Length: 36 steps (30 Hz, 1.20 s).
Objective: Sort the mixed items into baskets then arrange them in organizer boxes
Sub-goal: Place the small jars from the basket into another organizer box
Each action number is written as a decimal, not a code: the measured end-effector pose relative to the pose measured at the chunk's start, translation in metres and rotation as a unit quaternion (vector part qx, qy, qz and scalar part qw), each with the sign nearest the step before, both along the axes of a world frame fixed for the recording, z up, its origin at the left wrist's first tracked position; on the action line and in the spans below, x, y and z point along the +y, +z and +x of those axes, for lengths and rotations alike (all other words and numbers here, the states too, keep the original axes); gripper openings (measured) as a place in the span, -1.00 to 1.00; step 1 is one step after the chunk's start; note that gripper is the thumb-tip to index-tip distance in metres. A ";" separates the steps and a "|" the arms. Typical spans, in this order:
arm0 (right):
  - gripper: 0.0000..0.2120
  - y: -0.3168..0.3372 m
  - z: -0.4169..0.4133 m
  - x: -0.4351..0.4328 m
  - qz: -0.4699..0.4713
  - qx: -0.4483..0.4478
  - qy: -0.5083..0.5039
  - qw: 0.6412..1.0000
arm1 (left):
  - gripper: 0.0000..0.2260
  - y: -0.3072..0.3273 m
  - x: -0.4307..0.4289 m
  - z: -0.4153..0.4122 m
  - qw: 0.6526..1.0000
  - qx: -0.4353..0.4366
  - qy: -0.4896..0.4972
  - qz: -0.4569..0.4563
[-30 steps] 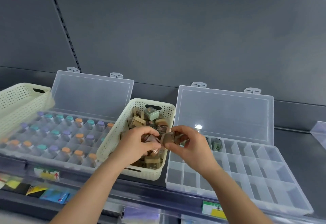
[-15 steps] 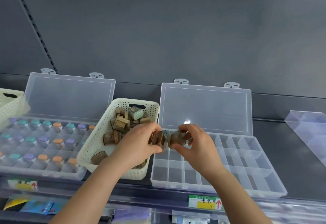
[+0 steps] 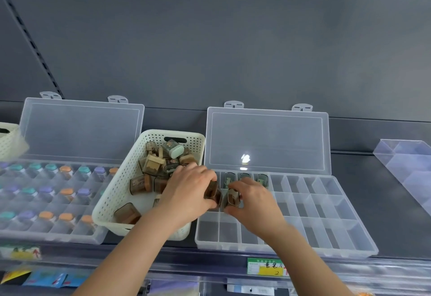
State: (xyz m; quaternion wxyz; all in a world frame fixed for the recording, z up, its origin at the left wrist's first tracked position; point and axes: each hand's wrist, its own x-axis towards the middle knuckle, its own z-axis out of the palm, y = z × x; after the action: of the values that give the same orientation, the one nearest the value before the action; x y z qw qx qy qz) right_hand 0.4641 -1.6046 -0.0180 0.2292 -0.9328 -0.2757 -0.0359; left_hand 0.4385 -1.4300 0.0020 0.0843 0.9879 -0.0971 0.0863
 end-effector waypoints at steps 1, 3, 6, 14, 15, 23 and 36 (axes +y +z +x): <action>-0.67 -0.001 0.001 0.001 -0.001 -0.001 0.001 1.000 | -0.57 0.000 0.001 0.000 1.000 0.002 0.000 -0.001; -0.67 -0.001 0.001 0.002 -0.001 0.002 0.002 1.000 | -0.59 0.001 0.002 0.000 1.000 0.005 -0.003 -0.006; -0.65 -0.002 0.003 0.002 -0.001 0.009 0.003 1.000 | -0.61 0.001 0.005 0.001 1.000 0.011 -0.004 -0.003; -0.73 -0.004 0.005 0.002 -0.018 0.008 0.008 1.000 | -0.57 -0.010 0.006 -0.001 0.998 0.043 0.000 0.035; -0.74 -0.004 0.005 0.001 -0.019 0.007 0.009 1.000 | -0.60 -0.010 0.006 -0.002 0.998 0.046 -0.003 0.041; -0.77 -0.006 0.004 0.003 -0.020 0.006 0.003 1.000 | -0.65 -0.010 0.004 -0.002 0.998 0.043 -0.003 0.047; -0.59 -0.006 0.002 0.009 -0.009 -0.009 -0.016 1.000 | -0.60 -0.009 0.007 -0.007 1.000 0.027 -0.008 0.010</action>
State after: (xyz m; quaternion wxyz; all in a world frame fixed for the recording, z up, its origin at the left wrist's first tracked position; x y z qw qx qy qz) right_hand 0.4663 -1.5955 -0.0244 0.2178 -0.9388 -0.2629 -0.0453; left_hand 0.4317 -1.4230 -0.0065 0.0781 0.9899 -0.1034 0.0579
